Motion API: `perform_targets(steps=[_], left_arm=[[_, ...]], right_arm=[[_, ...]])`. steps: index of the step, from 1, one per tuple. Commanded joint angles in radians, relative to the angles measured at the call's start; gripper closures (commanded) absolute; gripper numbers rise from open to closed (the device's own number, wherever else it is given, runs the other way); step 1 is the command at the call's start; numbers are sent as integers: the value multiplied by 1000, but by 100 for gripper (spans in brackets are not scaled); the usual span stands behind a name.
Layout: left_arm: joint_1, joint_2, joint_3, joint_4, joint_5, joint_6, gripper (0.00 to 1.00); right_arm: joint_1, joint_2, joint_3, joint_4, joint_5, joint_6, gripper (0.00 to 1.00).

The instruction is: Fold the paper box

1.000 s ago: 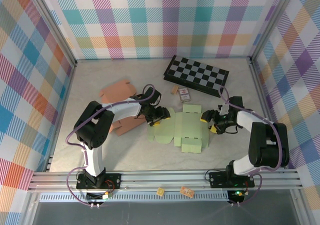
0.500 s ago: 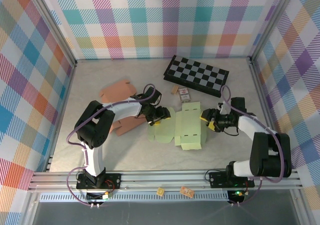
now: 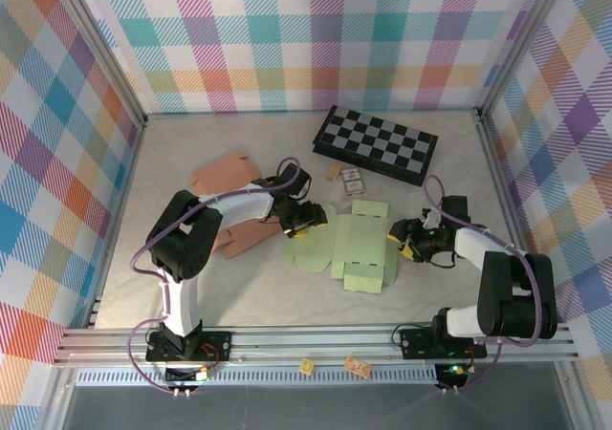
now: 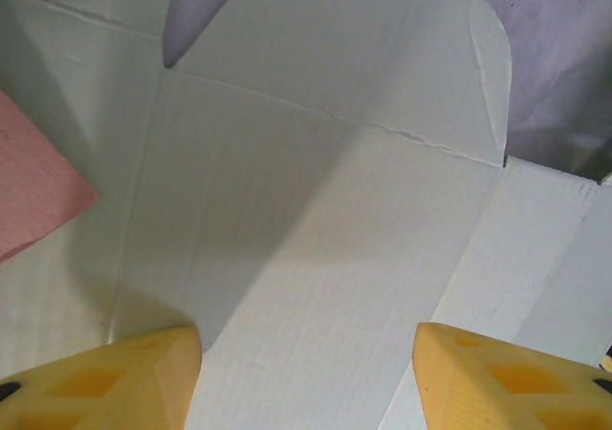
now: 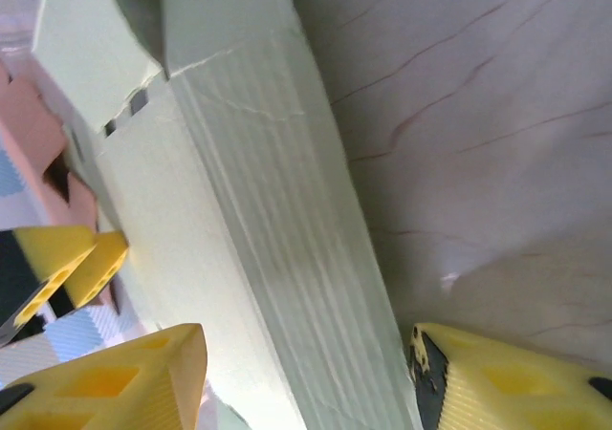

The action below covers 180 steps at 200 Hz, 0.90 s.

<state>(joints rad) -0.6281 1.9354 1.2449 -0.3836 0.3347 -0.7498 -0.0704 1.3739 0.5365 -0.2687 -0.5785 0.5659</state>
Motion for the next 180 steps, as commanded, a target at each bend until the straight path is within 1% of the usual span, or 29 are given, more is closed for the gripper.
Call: perform_targets(steps=[1,22,49,72,99,113,139,158,180], left_arm=[[-10,41,2,-90,-68,27,39],[-10,30,8,-84,-66,27,38],[-18,-27,62,-108,-63,4,32],[-28,-69,107,-115,-21,-47,31],[-64,-59,130,-42,84,-140,34],[-88,-34,158,-4,115,-185,35],[-121,31,160,156,168,-288,38],[-128,72,155,155,165,-280,43],[-127,105,144,134,153,-236,46]], right_arm=[[-6,-1,12,-36,64,9,40],[-5,14,-6,-17,40,22,36],[-5,18,-12,-1,20,27,35],[-4,14,2,8,-14,34,35],[-5,40,-5,56,-68,56,35],[-4,52,-16,94,-106,75,34],[-4,65,-17,96,-124,71,33],[-4,80,-22,108,-139,68,33],[-5,111,-32,160,-193,78,33]])
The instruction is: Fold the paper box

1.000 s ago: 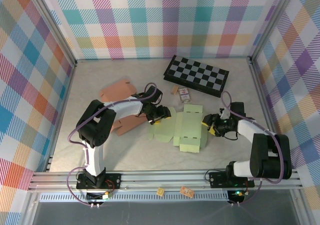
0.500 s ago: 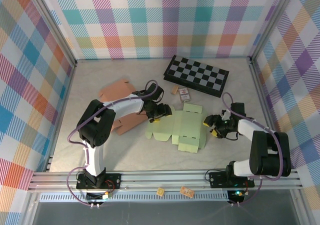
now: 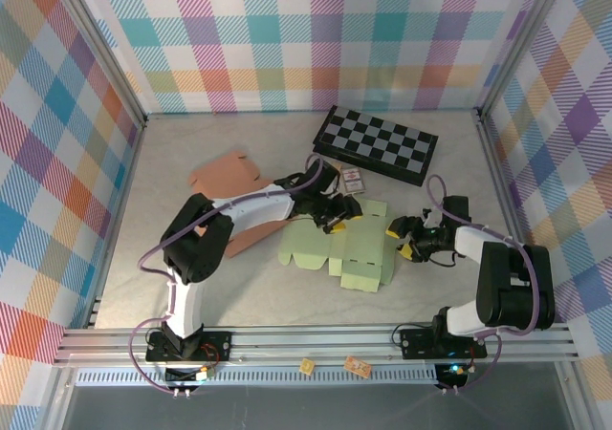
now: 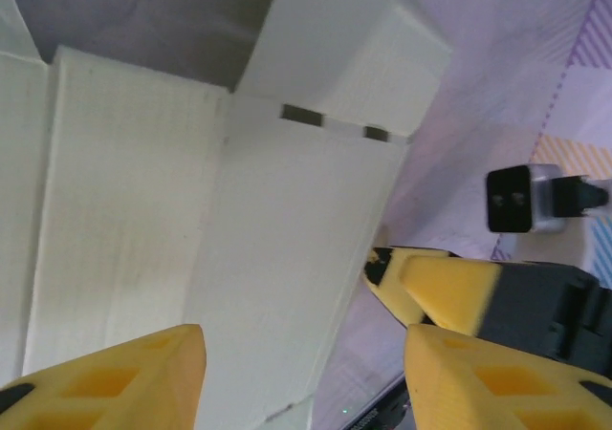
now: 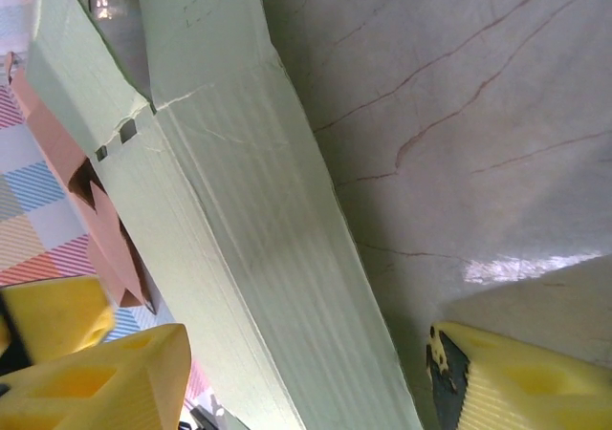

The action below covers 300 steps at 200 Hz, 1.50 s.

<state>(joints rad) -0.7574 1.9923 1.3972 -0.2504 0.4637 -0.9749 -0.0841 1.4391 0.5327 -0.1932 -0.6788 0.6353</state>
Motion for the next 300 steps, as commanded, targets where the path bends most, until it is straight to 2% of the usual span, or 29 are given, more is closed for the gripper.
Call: perform_targets(steps=[1,66,83,98,113,146,165,183,201,219,239,261,285,300], left_arm=[[3,49,-8,0,24,-9,46],[5,92,-8,-90,-44,80,48],[5,97,-16,-92,-52,85,48],[5,89,-19,-89,-59,84,48],[5,68,-6,-85,-62,84,46],[4,-9,72,-131,-66,68,32],[5,-79,63,-195,-57,39,32],[6,-152,-25,-224,-10,-7,32],[3,-208,-158,-189,76,-69,33],[-9,-265,-276,-122,101,-105,32],[-31,-274,-358,47,153,-184,32],[-64,-255,-413,188,167,-256,34],[-84,-254,-472,248,137,-278,37],[-94,-242,-517,360,134,-335,39]], right_arm=[[8,47,-29,85,-97,9,33],[9,1,-30,95,-151,-3,34],[8,-14,-12,1,-81,-44,37],[8,-79,-18,-25,-18,-46,36],[8,-127,-9,-39,17,-38,36],[8,-131,32,-129,72,-46,36],[10,-142,34,-155,70,-17,36],[14,-158,27,-175,56,13,38],[31,-166,10,-180,41,40,38],[44,-175,-12,-166,33,64,38],[52,-171,-31,-159,31,70,38],[54,-163,-42,-154,21,66,37],[53,-153,-39,-155,11,58,37],[52,-140,-40,-146,-2,63,37]])
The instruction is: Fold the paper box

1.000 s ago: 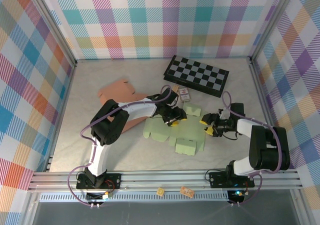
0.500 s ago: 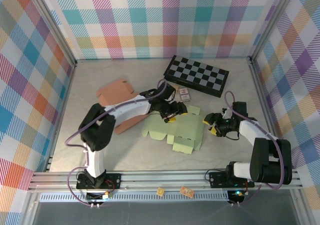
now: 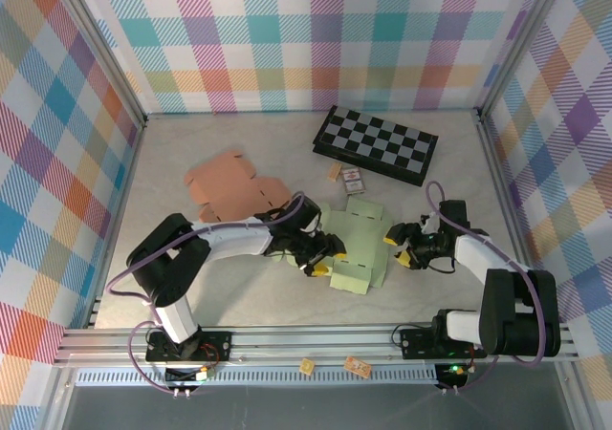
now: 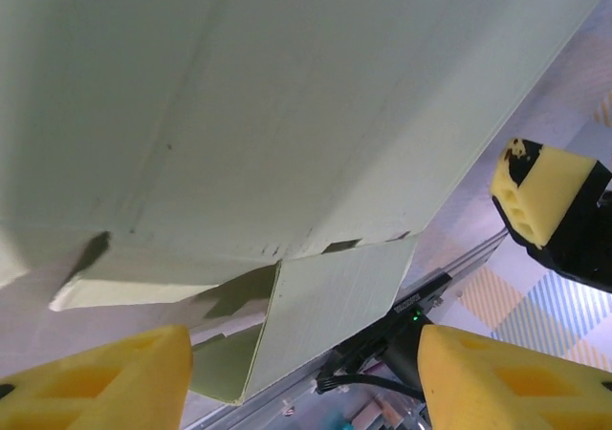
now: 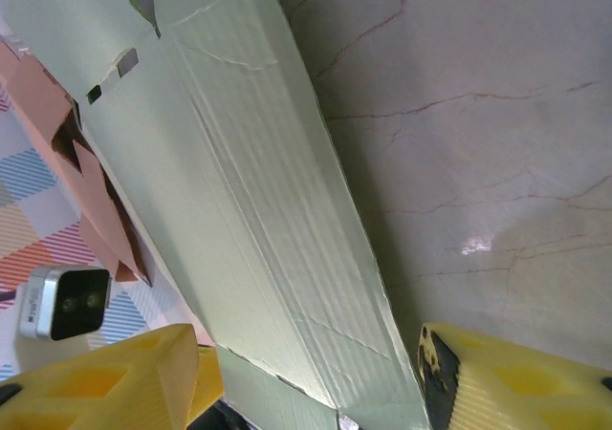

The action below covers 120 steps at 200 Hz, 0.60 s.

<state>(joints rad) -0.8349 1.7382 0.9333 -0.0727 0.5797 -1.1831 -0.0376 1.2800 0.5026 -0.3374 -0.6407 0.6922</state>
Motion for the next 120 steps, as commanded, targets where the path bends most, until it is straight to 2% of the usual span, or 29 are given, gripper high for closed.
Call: perform_targets(steps=[1,32,60,78,99,120], left_arm=[[-17,13,-55,188,17,-129,40],[-40,23,-53,183,3,-124,42],[-41,40,-59,249,-3,-135,48],[-44,54,-57,296,4,-148,58],[-43,45,-47,291,3,-138,78],[-43,49,-23,287,5,-128,89]], right_arm=[[6,20,-10,-1,-41,6,37],[7,53,-18,22,-63,9,37],[7,89,-18,51,-84,18,37],[6,102,-11,51,-85,18,38],[6,92,2,29,-68,10,38],[7,67,13,15,-47,13,38]])
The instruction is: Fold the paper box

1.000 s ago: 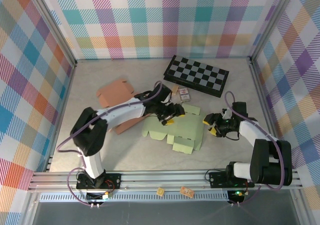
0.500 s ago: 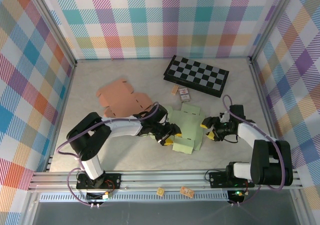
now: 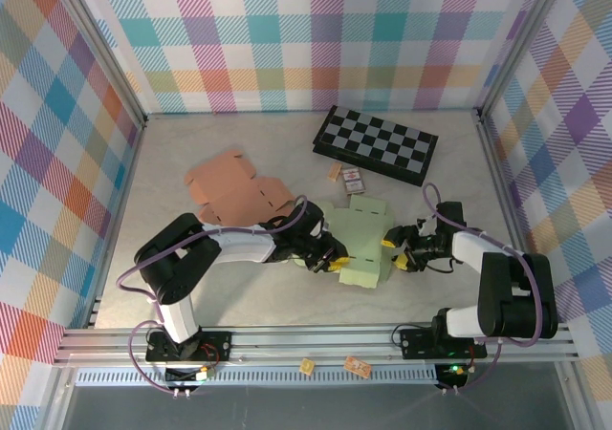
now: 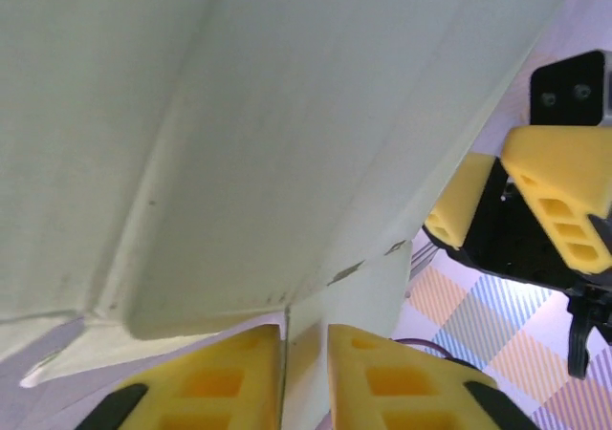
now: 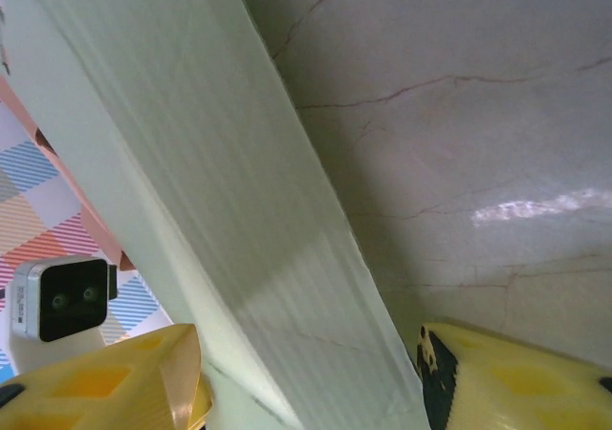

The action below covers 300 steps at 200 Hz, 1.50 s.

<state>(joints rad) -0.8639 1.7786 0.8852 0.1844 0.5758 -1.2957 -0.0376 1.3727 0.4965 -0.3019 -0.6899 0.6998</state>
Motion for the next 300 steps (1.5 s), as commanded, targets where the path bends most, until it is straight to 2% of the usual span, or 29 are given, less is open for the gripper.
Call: perform_targets(steps=[1,20,50,88,111,153,176,202,232,253,279,300], left_arm=[[-14,10,26,30,10,-16,89],[-14,24,49,39,21,-16,100],[-6,5,83,2,6,-7,100],[67,-62,238,-180,14,47,100],[124,-64,315,-221,77,31,100],[198,-57,362,-152,150,-43,100],[218,-51,386,-157,168,-39,100],[227,-47,386,-151,173,-41,100],[230,-41,383,-132,178,-51,100],[230,-39,380,-127,186,-54,100],[230,-38,382,-120,191,-57,100],[232,-36,381,-111,189,-59,100]], right_arm=[[7,-27,20,-21,3,5,38],[6,-49,31,-25,18,18,38],[1,-85,76,-64,58,29,36],[-11,-111,214,-139,92,87,20],[-10,-75,311,-80,43,162,15],[-10,56,426,22,-57,229,11],[-10,86,428,69,-99,292,15],[-11,59,388,61,-87,345,18],[-10,48,252,330,-108,597,24],[-5,86,252,480,-107,727,28],[4,116,291,522,-94,812,40],[15,120,288,540,-76,860,56]])
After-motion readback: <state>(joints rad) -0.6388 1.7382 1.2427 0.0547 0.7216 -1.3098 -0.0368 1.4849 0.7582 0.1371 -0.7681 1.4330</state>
